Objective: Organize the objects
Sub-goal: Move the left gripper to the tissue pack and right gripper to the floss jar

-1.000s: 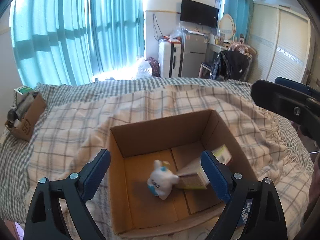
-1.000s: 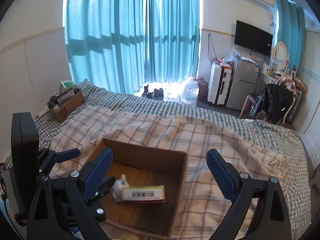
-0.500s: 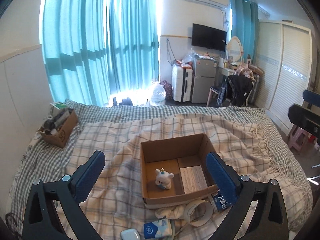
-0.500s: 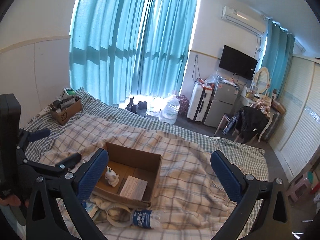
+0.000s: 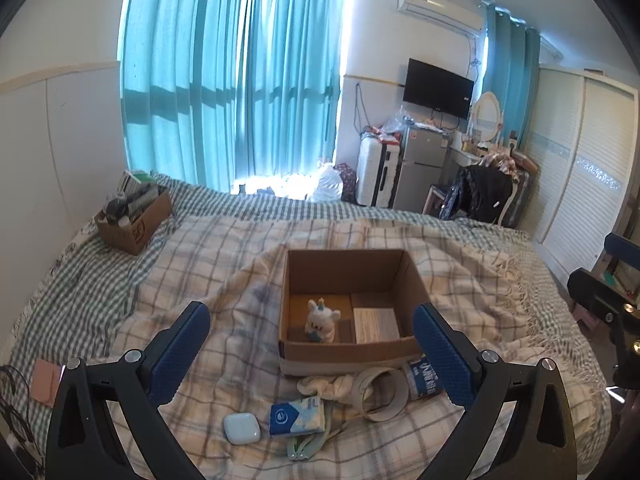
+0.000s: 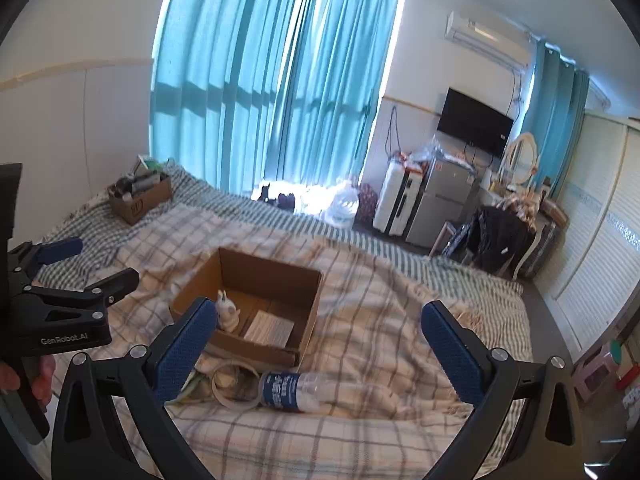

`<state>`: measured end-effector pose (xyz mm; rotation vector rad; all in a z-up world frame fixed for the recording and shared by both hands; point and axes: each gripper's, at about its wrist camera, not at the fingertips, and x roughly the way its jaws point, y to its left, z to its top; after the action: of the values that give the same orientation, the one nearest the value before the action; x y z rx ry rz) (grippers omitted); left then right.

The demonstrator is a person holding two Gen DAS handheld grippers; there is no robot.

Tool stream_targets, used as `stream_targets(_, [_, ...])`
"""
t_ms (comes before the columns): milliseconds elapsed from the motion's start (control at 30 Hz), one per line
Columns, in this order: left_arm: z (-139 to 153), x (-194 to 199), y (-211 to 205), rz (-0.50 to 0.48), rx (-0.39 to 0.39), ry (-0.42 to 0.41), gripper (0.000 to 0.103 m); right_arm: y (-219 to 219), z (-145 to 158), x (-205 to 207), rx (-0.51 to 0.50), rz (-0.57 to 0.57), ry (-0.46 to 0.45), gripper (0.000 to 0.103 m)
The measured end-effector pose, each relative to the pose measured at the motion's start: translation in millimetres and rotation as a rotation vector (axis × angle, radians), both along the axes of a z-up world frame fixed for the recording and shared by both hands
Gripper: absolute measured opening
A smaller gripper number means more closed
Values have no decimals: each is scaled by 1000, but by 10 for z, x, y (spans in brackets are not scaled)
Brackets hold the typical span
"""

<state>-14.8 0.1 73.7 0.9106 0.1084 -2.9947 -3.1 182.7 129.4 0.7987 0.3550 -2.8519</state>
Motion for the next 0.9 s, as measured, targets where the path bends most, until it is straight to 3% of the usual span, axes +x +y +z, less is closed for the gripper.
stream_targets(167, [-455, -100, -29, 43, -62, -52, 103, -25, -568, -279, -20, -12, -88, 103])
stream_targets(467, [-1286, -322, -131, 67, -92, -177, 103, -110, -1540, -721, 84, -64, -203, 103])
stream_targets(767, [-1952, -296, -64, 18, -165, -273, 103, -73, -2165, -896, 96, -69, -347, 103])
stream_targets(900, [-2043, -296, -97, -8, -118, -305, 103, -104, -2340, -949, 115, -67, -385, 103])
